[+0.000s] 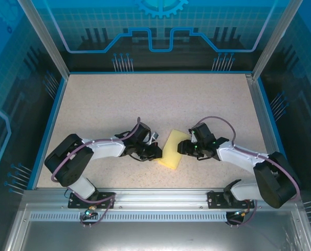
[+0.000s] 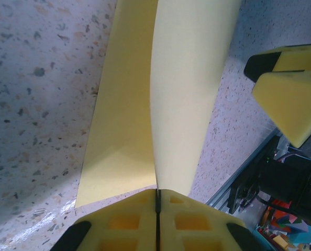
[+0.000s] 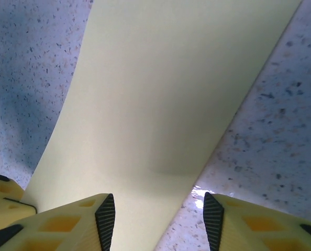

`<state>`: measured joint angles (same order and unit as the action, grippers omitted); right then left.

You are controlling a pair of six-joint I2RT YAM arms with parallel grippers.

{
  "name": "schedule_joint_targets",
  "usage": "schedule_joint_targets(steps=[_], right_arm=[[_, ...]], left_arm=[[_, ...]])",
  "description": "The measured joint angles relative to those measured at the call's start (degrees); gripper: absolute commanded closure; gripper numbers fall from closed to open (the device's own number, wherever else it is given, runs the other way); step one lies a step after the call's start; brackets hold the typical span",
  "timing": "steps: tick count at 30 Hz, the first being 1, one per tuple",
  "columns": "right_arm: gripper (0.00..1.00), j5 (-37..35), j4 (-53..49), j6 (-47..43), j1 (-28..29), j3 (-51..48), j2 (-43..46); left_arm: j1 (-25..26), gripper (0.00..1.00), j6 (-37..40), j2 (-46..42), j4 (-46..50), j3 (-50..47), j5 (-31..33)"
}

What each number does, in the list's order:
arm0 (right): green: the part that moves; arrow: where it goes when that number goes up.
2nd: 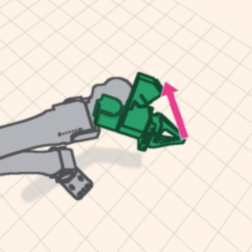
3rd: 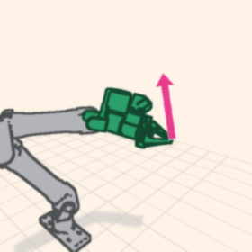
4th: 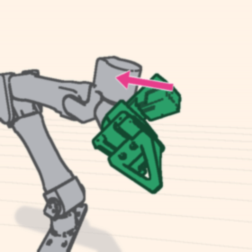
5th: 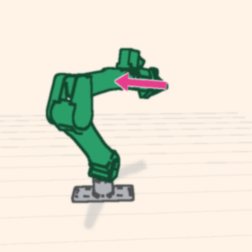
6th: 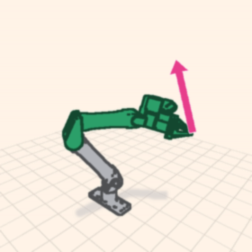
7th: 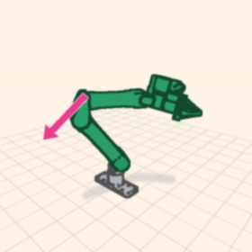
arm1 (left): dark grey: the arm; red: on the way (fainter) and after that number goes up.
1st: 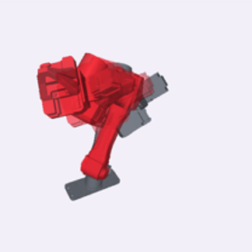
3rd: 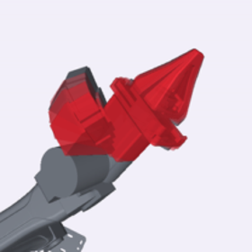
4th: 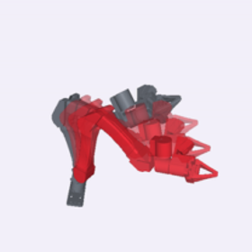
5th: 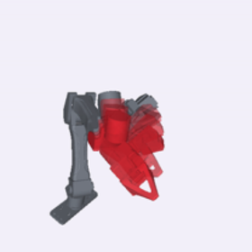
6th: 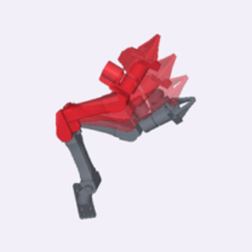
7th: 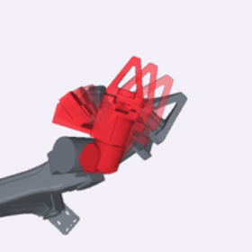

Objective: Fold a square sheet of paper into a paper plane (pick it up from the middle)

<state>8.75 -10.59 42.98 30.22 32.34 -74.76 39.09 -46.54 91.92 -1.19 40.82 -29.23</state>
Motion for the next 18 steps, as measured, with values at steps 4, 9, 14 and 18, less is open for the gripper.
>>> schedule_joint_targets(steps=[4,9,14,18], right_arm=[[0.57,-0.2,-0.02,-0.79,-0.26,0.13,0.17],[0.66,0.63,2.56,-1.46,-0.28,0.2,-2.32],[0.71,1.2,4.44,-2.08,-0.57,0.9,-6.03],[0.73,1.84,5.55,-2.38,-1.27,0.94,-8.17]], left_arm=[[0.46,0.91,0.02,1.05,0.07,0.74,0.0],[1.22,0.9,0.04,2.49,0.22,2.27,0.0],[1.27,0.9,0.17,2.97,0.61,2.95,0.0],[1.27,0.89,0.2,3.19,0.85,3.45,0.0]])
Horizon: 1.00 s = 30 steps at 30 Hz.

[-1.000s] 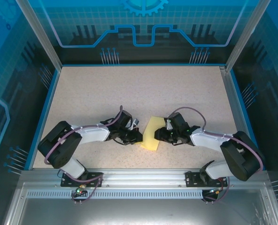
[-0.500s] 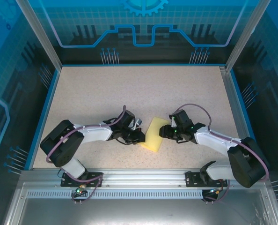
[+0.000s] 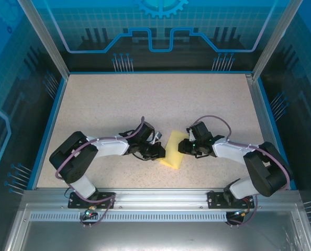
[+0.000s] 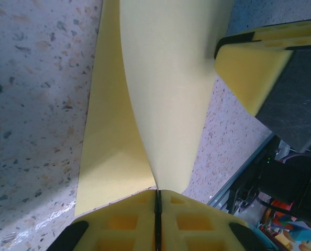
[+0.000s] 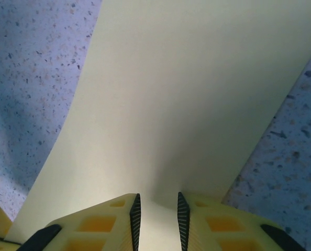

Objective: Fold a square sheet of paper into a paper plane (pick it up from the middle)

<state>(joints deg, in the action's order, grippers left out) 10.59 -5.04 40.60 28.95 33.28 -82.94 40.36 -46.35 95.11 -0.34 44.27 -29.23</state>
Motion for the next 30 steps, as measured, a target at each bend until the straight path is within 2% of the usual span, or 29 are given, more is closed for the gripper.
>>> schedule_joint_targets(steps=[30], right_arm=[[0.77,3.72,3.43,-1.73,-0.63,0.07,-2.6]], left_arm=[[1.07,0.88,0.22,8.26,-0.04,8.17,-0.26]])
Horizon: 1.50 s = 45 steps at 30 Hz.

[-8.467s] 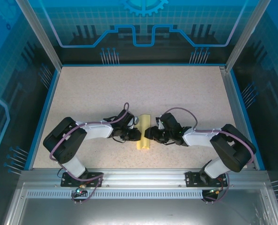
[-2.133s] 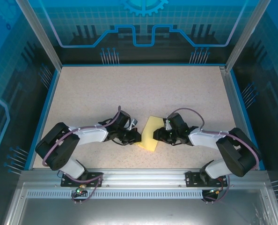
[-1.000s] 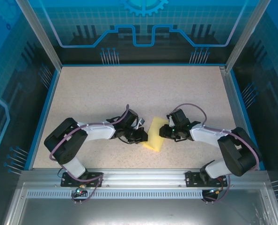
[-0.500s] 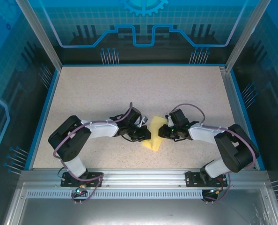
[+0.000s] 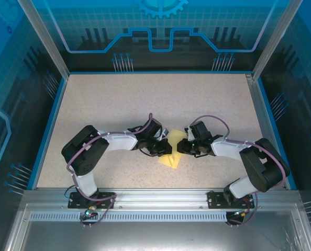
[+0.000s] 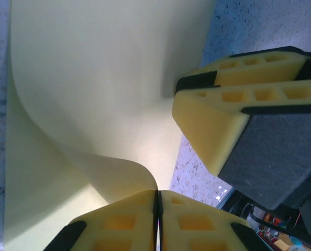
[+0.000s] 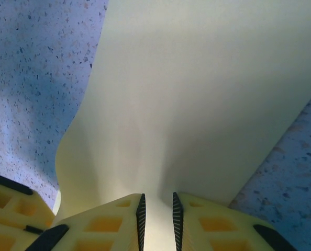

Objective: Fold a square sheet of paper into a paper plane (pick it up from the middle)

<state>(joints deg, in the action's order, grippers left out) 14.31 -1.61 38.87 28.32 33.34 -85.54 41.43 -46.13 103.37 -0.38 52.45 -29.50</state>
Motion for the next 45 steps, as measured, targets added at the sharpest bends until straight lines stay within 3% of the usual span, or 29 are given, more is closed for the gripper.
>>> schedule_joint_targets(steps=[45], right_arm=[[0.85,1.62,2.14,0.04,-0.26,-0.79,-1.42]], left_arm=[[0.0,0.88,-0.46,8.92,-3.06,5.66,-0.44]])
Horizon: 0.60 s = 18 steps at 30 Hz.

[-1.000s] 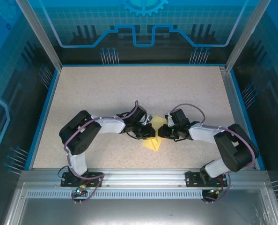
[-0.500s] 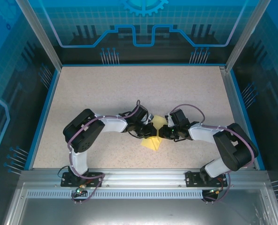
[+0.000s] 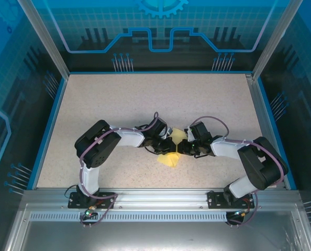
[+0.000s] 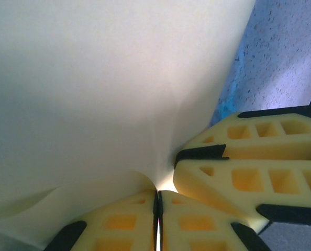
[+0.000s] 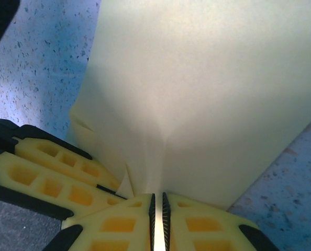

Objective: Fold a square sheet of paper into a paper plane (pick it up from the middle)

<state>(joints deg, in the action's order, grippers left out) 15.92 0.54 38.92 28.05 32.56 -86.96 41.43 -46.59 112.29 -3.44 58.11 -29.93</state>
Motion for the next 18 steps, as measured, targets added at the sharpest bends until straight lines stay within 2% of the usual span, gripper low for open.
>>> schedule_joint_targets(steps=[13,18], right_arm=[[0.85,0.61,0.22,0.02,-0.37,0.0,-0.26],[0.8,0.61,0.15,0.09,-0.48,0.0,-0.22]], left_arm=[[-0.04,0.88,-0.02,0.39,-0.24,0.26,-0.46],[-0.31,0.87,0.0,0.55,-0.37,0.26,-1.2]])
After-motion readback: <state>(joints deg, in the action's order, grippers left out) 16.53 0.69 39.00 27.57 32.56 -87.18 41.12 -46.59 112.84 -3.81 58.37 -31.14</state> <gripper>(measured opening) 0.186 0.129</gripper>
